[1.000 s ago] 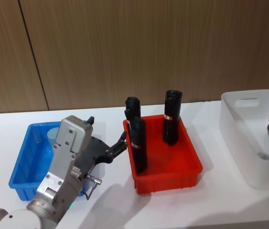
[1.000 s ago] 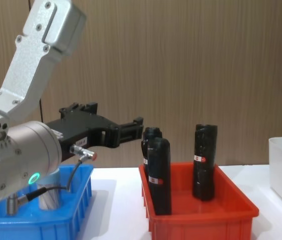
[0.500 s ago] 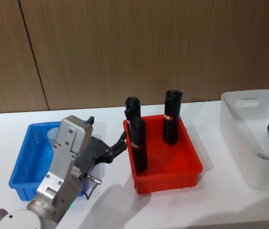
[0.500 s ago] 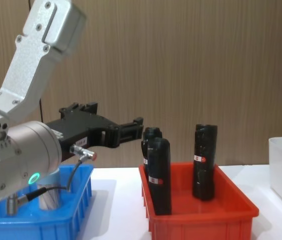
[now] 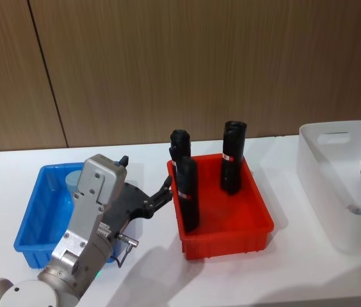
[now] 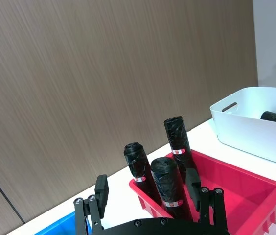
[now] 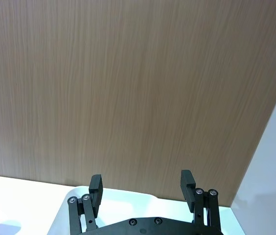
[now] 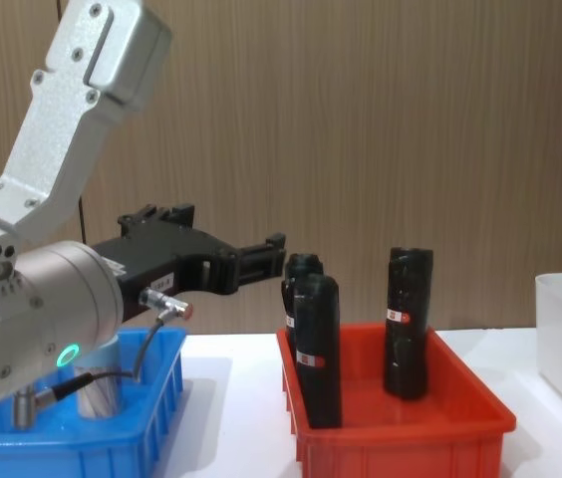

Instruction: Pick the cotton swabs from the blue box and place them into the white box.

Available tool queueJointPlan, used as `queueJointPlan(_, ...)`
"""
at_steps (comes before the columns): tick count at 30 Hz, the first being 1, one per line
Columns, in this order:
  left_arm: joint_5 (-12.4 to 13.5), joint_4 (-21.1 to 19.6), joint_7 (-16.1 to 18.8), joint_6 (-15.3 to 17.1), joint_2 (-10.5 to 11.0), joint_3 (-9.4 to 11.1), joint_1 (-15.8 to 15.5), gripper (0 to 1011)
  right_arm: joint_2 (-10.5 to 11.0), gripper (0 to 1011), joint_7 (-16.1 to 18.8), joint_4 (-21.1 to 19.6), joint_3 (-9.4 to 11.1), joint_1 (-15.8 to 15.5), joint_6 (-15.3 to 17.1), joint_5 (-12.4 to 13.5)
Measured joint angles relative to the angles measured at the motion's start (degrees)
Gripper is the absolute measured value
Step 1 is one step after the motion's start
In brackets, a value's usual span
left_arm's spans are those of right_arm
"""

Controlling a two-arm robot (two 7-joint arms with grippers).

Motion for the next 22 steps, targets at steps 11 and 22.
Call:
queueJointPlan(11, 0.0, 0.0, 0.0, 0.0, 0.0, 0.0, 0.0, 1000, 0.01, 1001, -0.03, -0.08, 0.02, -0.06, 0.0, 0.0)
queueJointPlan(22, 0.0, 0.0, 0.0, 0.0, 0.0, 0.0, 0.0, 1000, 0.01, 1001, -0.03, -0.12, 0.02, -0.1, 0.0, 0.0)
